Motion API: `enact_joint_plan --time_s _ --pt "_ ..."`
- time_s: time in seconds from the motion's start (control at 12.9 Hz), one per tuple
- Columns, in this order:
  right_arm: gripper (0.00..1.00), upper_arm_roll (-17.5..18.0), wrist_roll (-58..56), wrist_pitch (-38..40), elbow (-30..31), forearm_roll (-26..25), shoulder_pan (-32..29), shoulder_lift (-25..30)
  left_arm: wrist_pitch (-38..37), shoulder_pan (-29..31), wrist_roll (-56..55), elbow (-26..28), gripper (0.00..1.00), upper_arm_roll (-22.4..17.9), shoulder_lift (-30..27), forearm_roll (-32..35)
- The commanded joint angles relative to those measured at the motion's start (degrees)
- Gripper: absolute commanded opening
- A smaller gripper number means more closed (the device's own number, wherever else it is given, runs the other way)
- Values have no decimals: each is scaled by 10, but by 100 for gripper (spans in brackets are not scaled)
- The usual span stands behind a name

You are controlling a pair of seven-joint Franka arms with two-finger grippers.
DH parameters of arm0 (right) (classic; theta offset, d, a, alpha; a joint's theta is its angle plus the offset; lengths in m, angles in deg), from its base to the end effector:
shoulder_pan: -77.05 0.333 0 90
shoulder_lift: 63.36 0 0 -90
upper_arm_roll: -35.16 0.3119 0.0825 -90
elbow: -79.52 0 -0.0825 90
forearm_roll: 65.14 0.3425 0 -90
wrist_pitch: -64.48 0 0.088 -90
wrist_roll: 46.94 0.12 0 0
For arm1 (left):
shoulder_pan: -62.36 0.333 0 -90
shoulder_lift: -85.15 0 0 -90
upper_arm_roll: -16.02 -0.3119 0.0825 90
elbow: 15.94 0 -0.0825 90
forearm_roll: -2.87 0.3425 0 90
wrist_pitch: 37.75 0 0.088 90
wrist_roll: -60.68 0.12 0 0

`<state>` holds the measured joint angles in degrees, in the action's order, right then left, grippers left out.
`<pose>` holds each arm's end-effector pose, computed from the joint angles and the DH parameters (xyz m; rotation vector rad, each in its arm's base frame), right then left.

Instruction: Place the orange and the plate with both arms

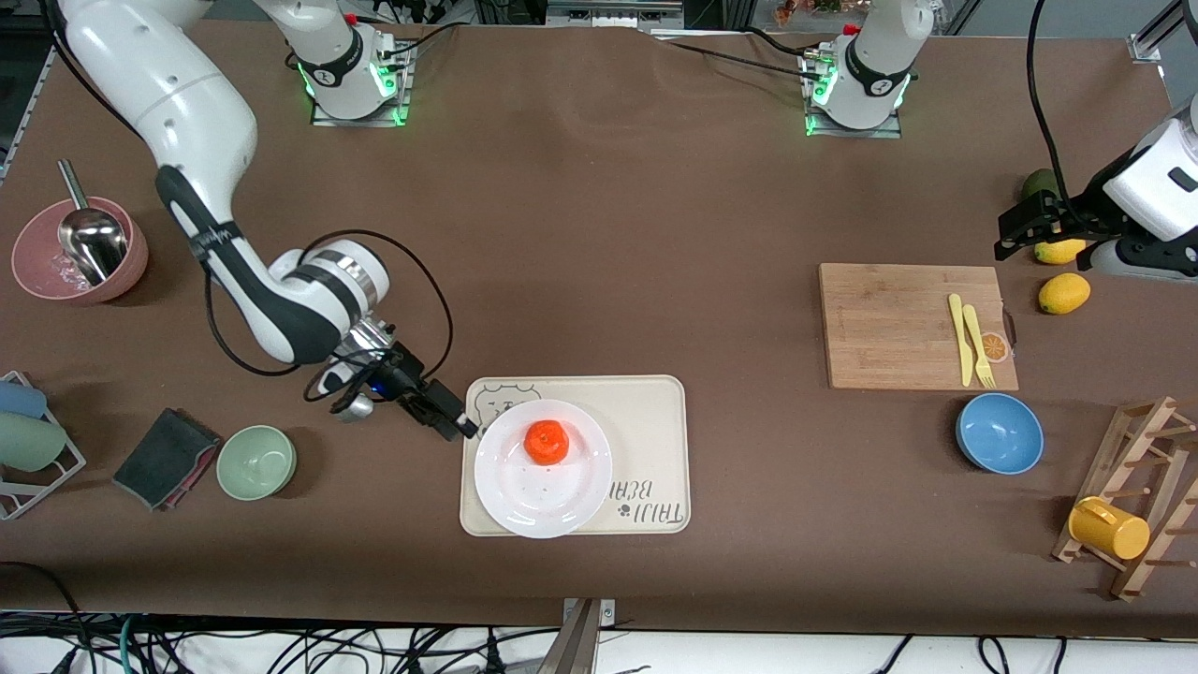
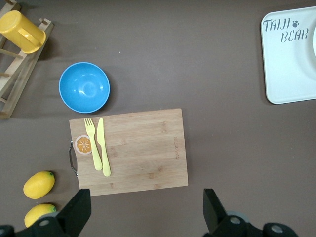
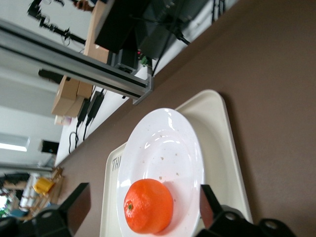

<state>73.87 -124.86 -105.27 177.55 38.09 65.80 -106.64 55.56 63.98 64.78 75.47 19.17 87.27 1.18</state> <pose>0.6114 0.1872 0.2317 -2.1806 0.2616 -0.6753 0.5282 -0.0170 0.5826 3.1064 -0.1500 -0.0048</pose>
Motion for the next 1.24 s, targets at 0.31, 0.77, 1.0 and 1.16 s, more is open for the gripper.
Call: enact_joint_plan --time_s 0.31,0.77,1.0,1.16 --pt "100 -74 -1 143 208 -230 -68 207 -8 0 7 -6 100 -1 1 -8" --pt "100 -250 71 385 212 -520 -67 302 -8 0 7 -7 100 -1 1 -8" --pt "100 -295 207 510 173 -699 -67 365 -8 0 8 -7 100 -1 1 -8" --pt "100 -306 294 592 129 -774 -66 390 -8 0 8 -7 100 -1 1 -8"
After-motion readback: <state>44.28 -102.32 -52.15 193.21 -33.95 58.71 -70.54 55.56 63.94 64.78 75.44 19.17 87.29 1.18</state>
